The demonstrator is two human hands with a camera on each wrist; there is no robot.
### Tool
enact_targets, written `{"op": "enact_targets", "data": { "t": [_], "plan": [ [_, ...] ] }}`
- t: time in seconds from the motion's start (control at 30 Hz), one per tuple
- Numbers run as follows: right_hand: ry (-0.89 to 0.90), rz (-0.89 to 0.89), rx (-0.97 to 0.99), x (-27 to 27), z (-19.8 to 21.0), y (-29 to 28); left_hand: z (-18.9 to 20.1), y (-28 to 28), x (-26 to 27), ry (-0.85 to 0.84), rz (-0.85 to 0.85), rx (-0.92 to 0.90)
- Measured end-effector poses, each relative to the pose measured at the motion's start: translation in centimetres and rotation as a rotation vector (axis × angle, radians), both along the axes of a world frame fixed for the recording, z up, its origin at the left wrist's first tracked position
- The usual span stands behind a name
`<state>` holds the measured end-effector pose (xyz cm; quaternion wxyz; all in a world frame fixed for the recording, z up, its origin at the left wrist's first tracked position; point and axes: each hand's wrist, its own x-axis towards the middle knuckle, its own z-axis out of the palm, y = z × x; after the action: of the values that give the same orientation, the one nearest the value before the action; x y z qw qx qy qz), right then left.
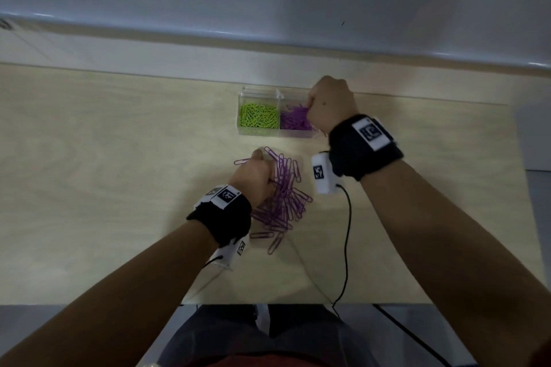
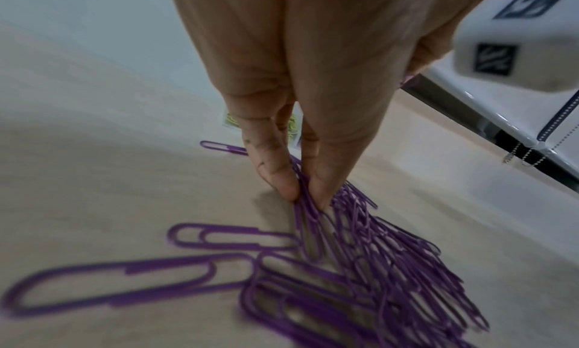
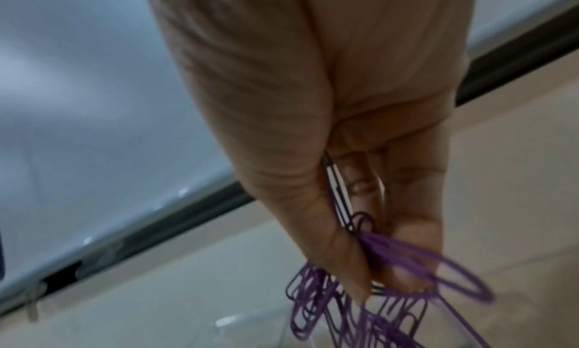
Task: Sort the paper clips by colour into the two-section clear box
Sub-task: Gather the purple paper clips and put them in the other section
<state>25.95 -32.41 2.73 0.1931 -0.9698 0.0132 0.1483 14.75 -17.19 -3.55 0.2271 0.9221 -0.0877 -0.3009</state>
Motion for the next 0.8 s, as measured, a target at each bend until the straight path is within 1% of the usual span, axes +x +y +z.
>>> {"op": "enact_targets", "data": {
  "t": [0.07, 0.13, 0.27, 0.3, 0.33, 0.37, 0.43, 0.5, 0.57, 0.67, 0.73, 0.8],
  "plan": [
    [0.038, 0.045, -0.049, 0.9, -1.0, 1.1, -0.1, 0.0, 0.0, -0.008, 0.029, -0.022],
    [0.043, 0.043, -0.035, 1.1, -1.8, 1.2, -0.3, 0.1, 0.0, -0.015, 0.067, -0.050],
    [-0.125, -0.178, 0.172, 0.2, -2.7, -2.0, -0.7, 0.5, 0.4, -0.007, 0.101, -0.061],
    [-0.122, -0.238, 0.218, -0.3, -2.8, -3.2, -0.8, 0.6, 0.5, -0.004, 0.116, -0.076],
    [-0.078, -0.282, 0.265, -0.9, -3.4, -4.3, -0.9, 0.7, 0.5, 0.002, 0.130, -0.090],
    [-0.020, -0.289, 0.319, -1.4, -3.9, -5.0, -0.9, 0.9, 0.6, 0.007, 0.144, -0.107],
    [0.074, -0.250, 0.410, -2.1, -5.2, -5.4, -0.9, 1.3, 0.8, 0.015, 0.168, -0.150],
    [0.079, -0.219, 0.430, -2.4, -5.9, -5.3, -0.3, 1.4, 1.3, 0.000, 0.195, -0.207],
    [0.035, -0.195, 0.394, -2.5, -5.7, -5.1, 1.1, 1.3, 2.1, -0.027, 0.222, -0.282],
    [-0.125, -0.145, 0.335, -2.2, -4.6, -5.6, 3.8, 0.8, 4.1, -0.079, 0.261, -0.403],
    [-0.197, -0.103, 0.331, -1.7, -3.4, -5.2, 5.2, 0.3, 6.0, -0.151, 0.289, -0.418],
    [-0.201, -0.011, 0.299, -1.2, -2.8, -4.3, 6.0, -0.6, 7.9, -0.249, 0.341, -0.416]
  ]
}}
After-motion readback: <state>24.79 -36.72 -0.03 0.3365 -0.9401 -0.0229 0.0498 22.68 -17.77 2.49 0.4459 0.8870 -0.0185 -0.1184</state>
